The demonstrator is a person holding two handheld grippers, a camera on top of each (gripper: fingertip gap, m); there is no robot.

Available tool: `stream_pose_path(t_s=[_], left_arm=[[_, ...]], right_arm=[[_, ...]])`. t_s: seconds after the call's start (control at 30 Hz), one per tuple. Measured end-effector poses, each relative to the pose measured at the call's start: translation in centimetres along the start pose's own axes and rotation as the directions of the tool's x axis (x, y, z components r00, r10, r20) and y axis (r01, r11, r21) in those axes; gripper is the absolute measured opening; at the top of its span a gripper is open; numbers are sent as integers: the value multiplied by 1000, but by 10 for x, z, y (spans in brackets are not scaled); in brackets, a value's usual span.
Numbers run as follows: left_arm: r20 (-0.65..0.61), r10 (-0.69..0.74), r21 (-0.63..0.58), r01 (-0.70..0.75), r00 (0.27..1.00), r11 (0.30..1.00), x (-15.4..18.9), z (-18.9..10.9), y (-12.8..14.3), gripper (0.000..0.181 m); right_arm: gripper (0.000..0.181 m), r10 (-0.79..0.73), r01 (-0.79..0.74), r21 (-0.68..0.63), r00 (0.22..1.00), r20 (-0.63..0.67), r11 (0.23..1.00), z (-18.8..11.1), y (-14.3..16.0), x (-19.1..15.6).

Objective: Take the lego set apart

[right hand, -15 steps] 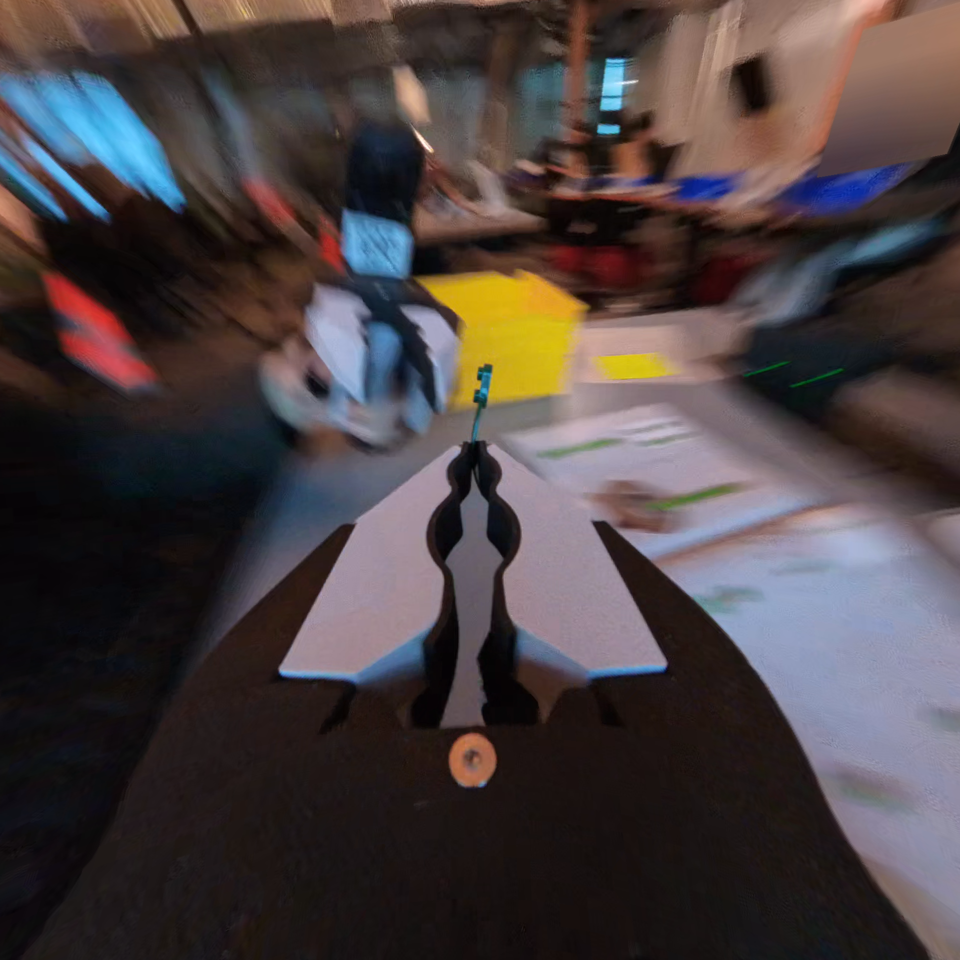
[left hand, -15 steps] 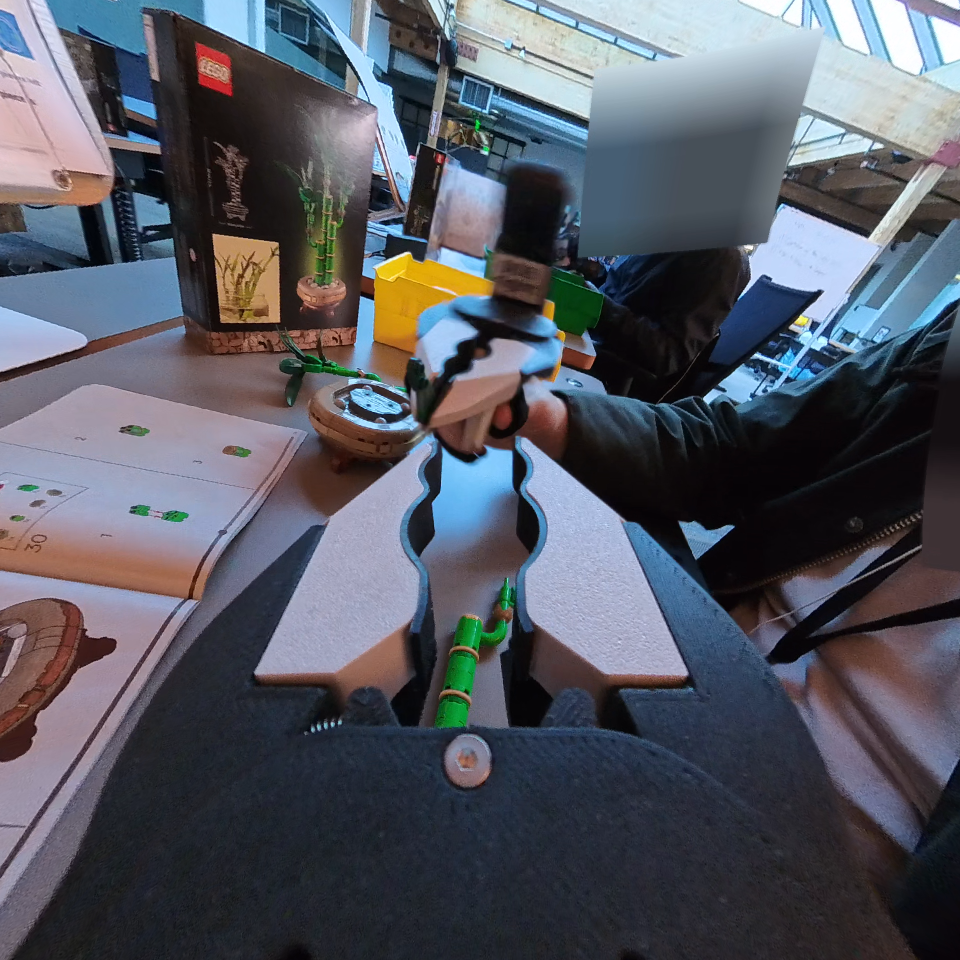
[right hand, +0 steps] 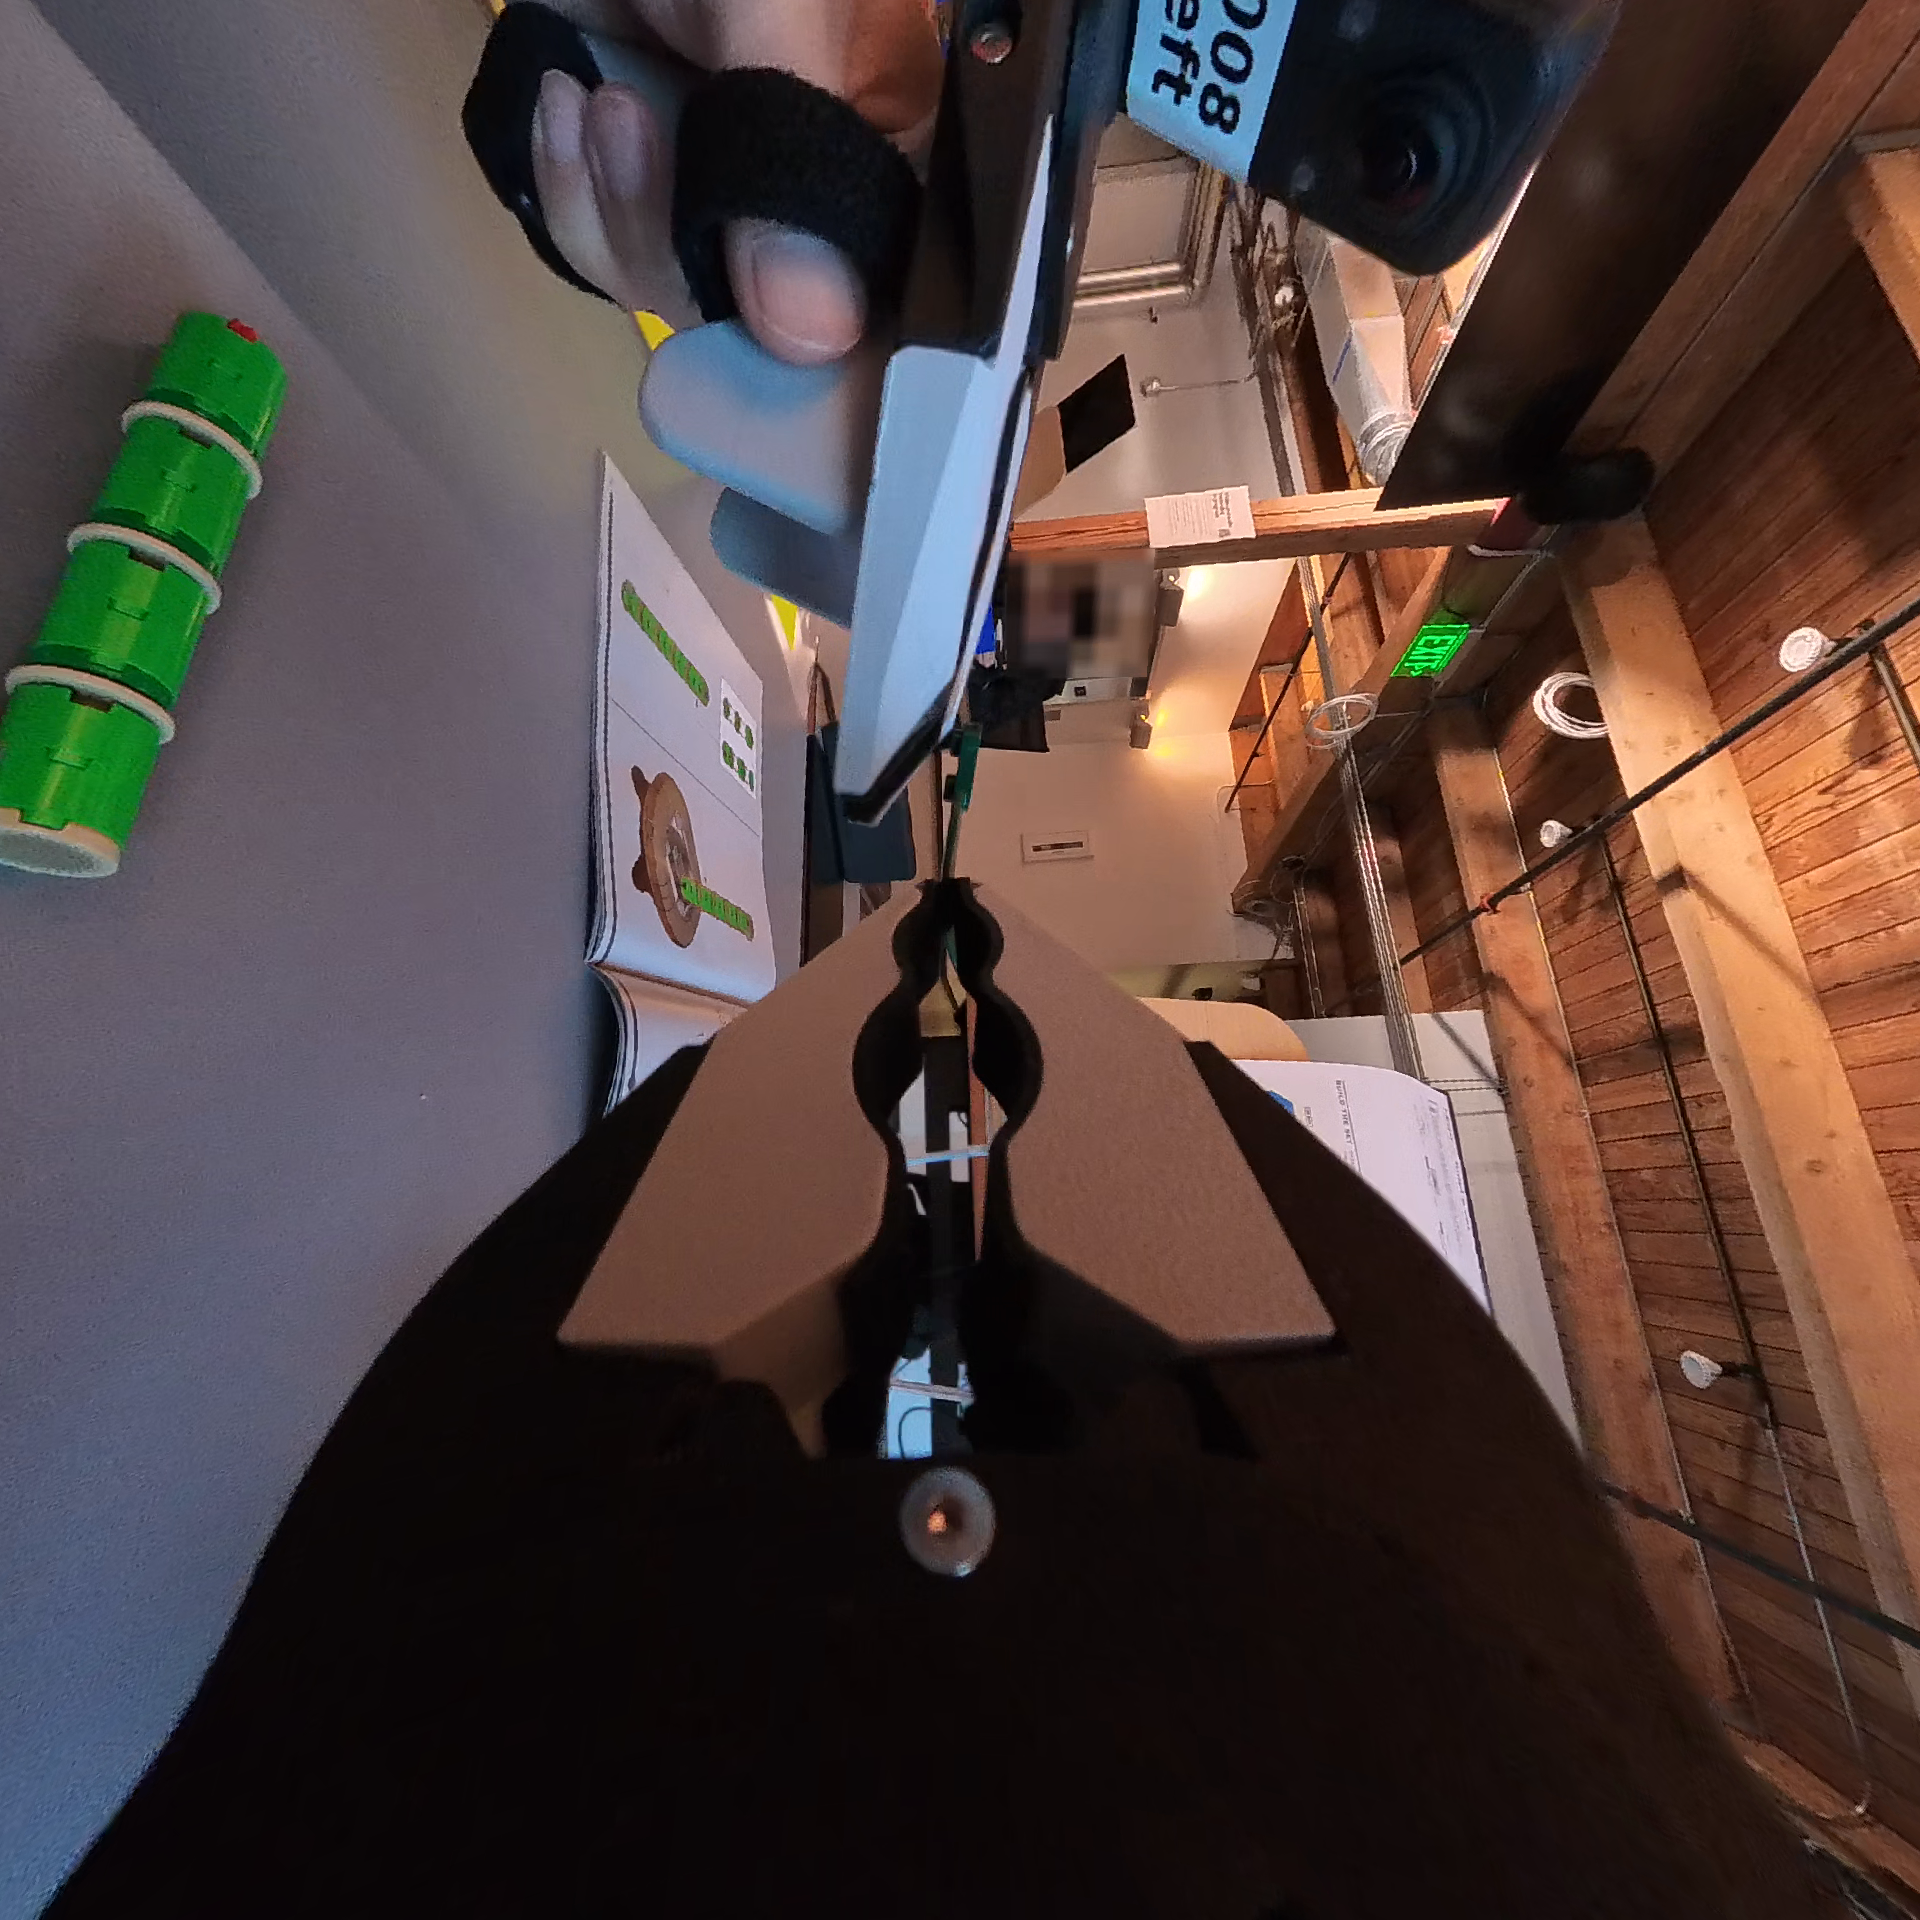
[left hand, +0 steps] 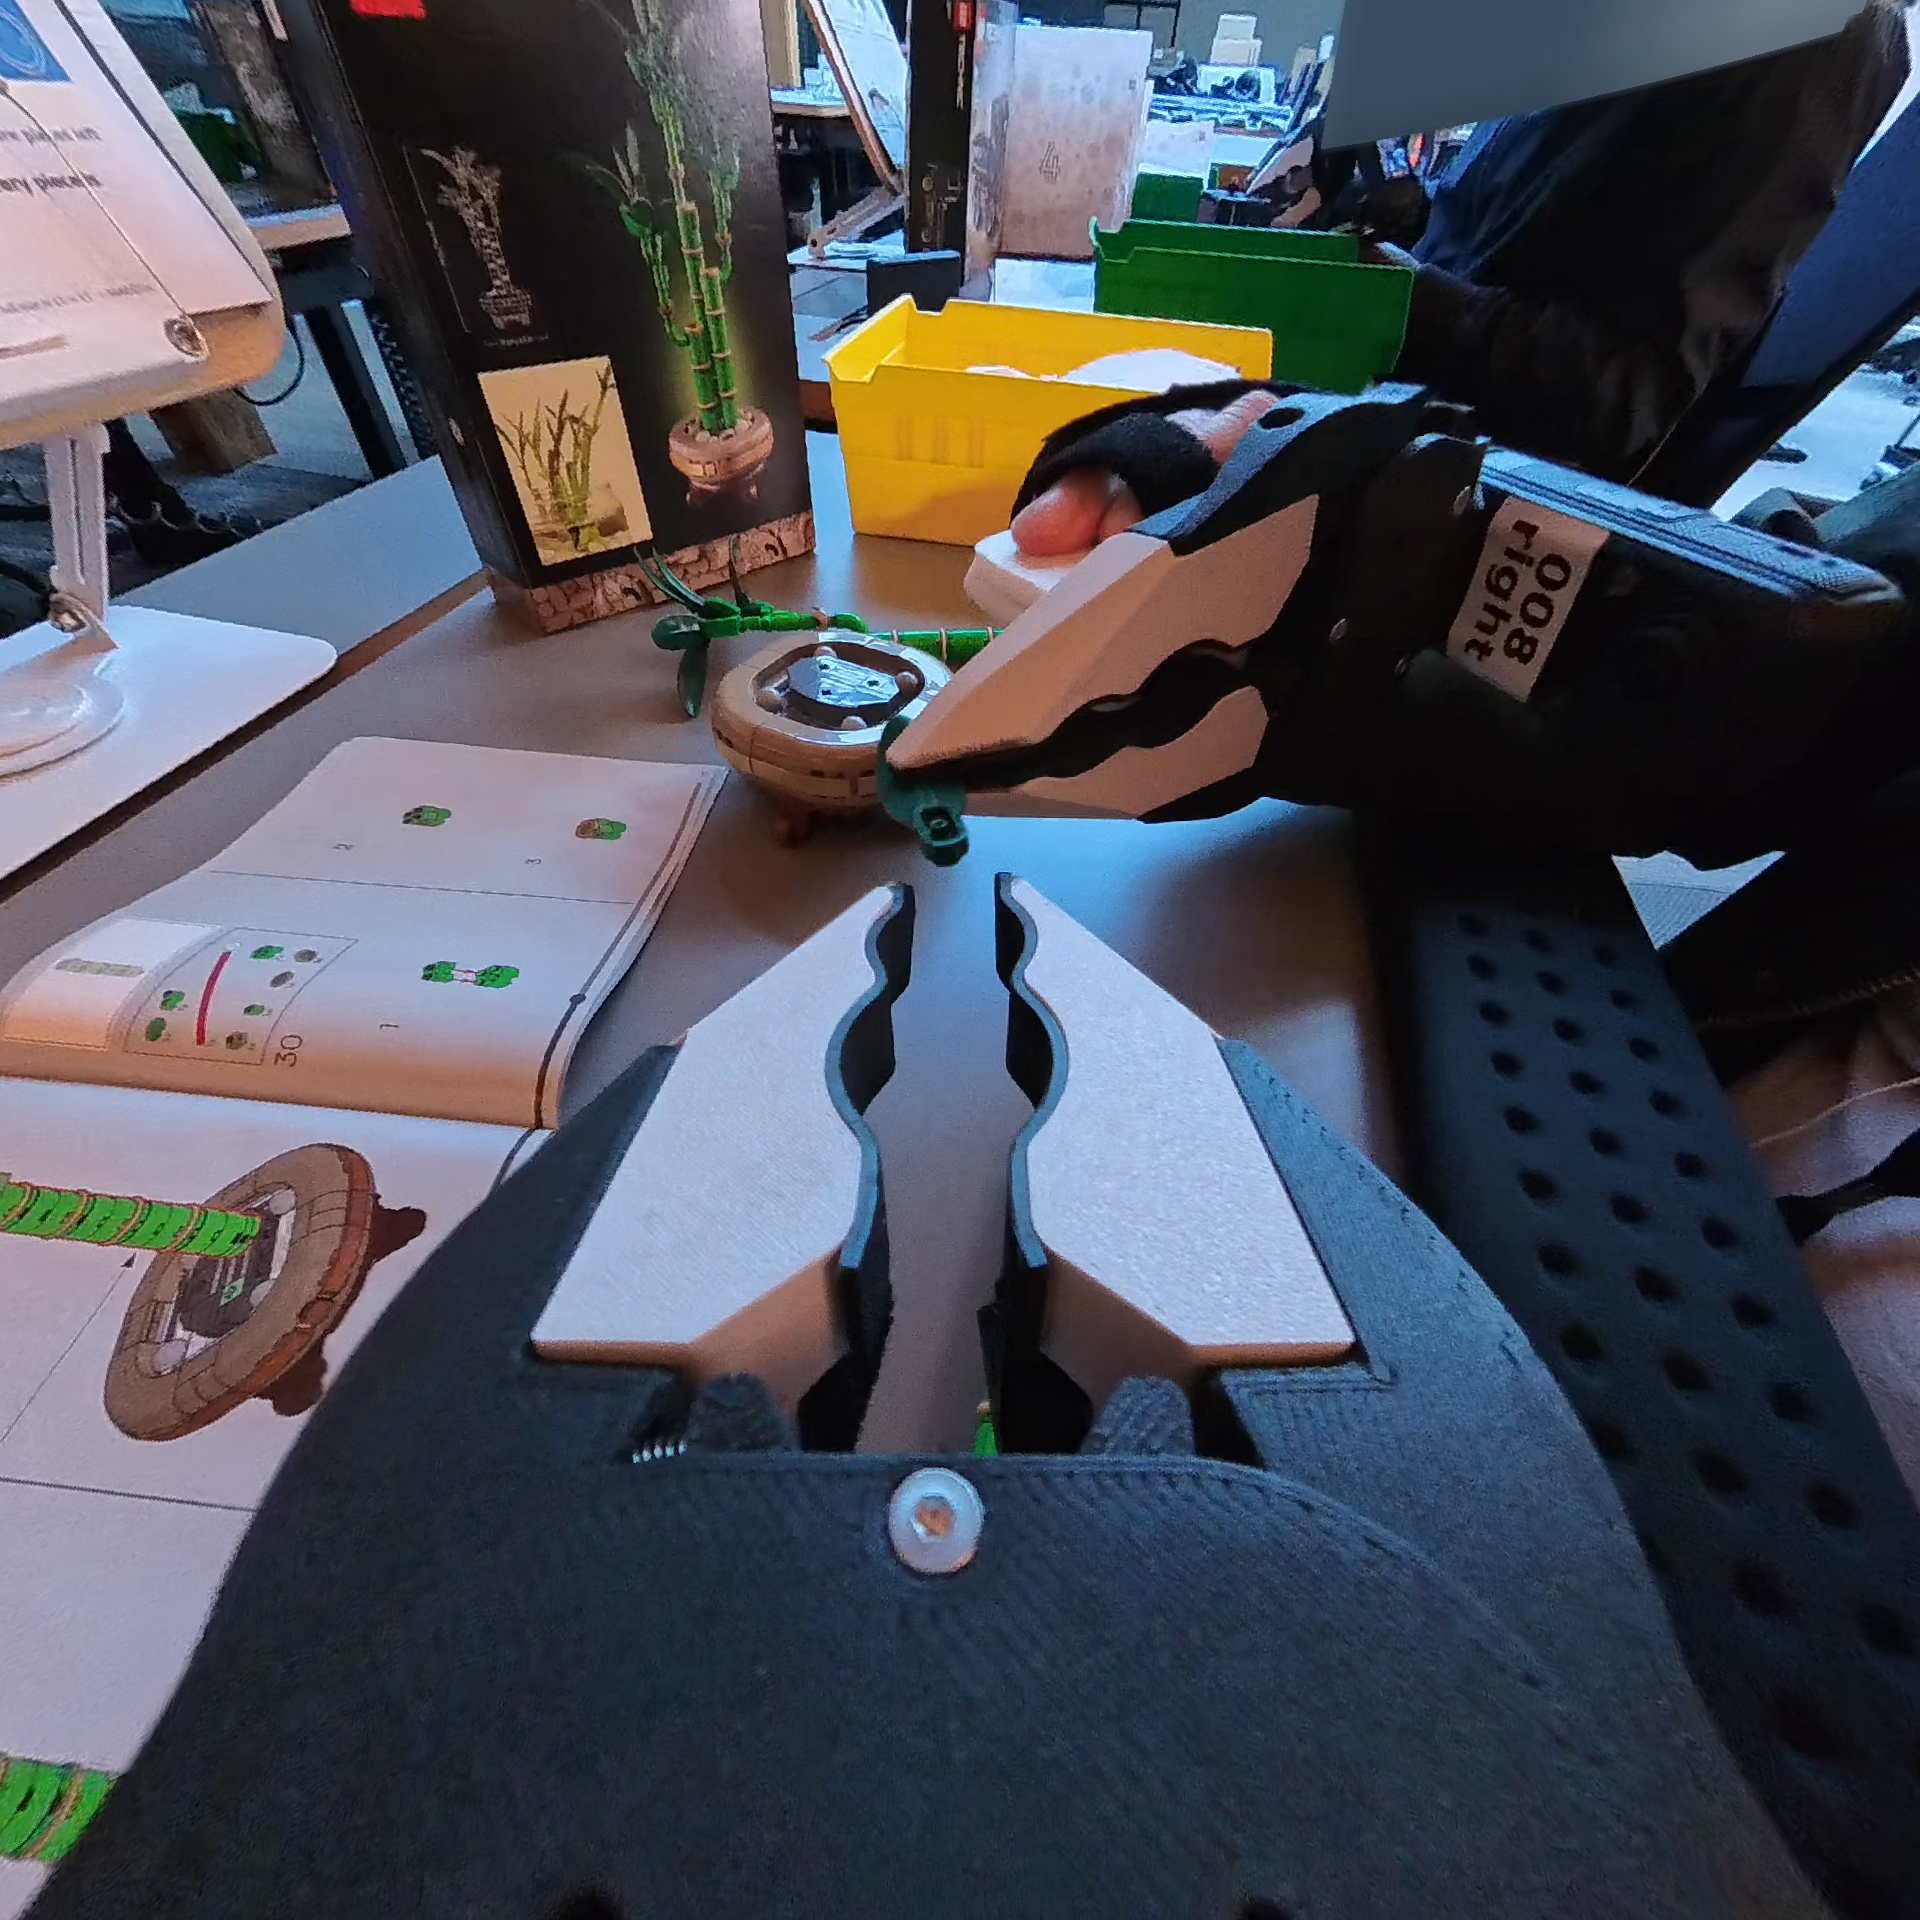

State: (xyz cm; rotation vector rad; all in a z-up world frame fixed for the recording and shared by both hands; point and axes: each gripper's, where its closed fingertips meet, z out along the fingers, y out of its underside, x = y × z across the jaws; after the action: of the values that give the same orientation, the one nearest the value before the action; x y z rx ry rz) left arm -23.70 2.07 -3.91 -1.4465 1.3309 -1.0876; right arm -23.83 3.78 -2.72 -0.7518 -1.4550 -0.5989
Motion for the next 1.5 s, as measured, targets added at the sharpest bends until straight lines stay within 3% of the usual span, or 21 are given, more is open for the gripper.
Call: stream_pose_path(t_s=[0.27,0.5,0.67,0.73,0.8,0.83,0.9,0.93,0.97,1.0,1.07,1.23,1.3,1.37,1.43,1.47,1.5], left_arm=[[16,-32,17,32,999,999,-7,2,1,10],[67,-12,-54,16,998,998,-14,3,11,6],[152,1,-23,2,988,1000,-28,-9,4,6],[279,-3,0,3,960,1000,-49,-20,0,6],[567,29,1,-37,823,999,-91,-56,-5,5],[714,57,-7,-75,698,997,-111,-87,-11,6],[926,105,-63,-126,363,990,-134,-163,-23,5],[966,143,-120,-117,215,986,-137,-199,-26,5],[974,191,-185,-59,120,981,-136,-228,-22,5],[970,230,-235,66,76,970,-135,-252,-9,5],[976,219,-208,273,-12,939,-127,-299,16,5],[999,-13,34,463,-49,886,-121,-342,67,7],[992,-90,122,504,-88,855,-124,-347,79,50],[986,-149,166,491,-73,855,-128,-340,76,59],[980,-196,188,369,-16,910,-134,-324,50,52],[973,-223,201,269,53,942,-134,-308,29,48],[953,-239,210,160,186,964,-131,-280,5,42]], right_arm=[[0,-18,19,-20,998,57,1000,3,4,-14],[1,-1,3,-30,995,97,1000,4,6,-21],[24,69,-64,-66,995,75,996,6,17,-15],[24,106,-101,-74,992,74,992,5,22,-15],[24,141,-134,-84,987,81,987,5,26,-15],[24,149,-141,-90,984,94,986,5,28,-18],[23,144,-134,-98,983,109,986,6,29,-22],[22,139,-128,-95,984,115,987,7,28,-23],[22,137,-127,-92,983,121,988,7,27,-25],[21,140,-129,-91,982,125,987,8,26,-26],[20,148,-137,-89,980,134,987,9,25,-27],[20,150,-135,-101,975,166,986,9,27,-33],[20,161,-142,-110,969,189,984,10,28,-37],[20,180,-155,-130,961,212,979,10,32,-42],[20,222,-191,-150,948,230,970,11,35,-47],[20,249,-216,-158,940,233,964,11,37,-47],[20,281,-246,-168,931,231,954,11,39,-47]])
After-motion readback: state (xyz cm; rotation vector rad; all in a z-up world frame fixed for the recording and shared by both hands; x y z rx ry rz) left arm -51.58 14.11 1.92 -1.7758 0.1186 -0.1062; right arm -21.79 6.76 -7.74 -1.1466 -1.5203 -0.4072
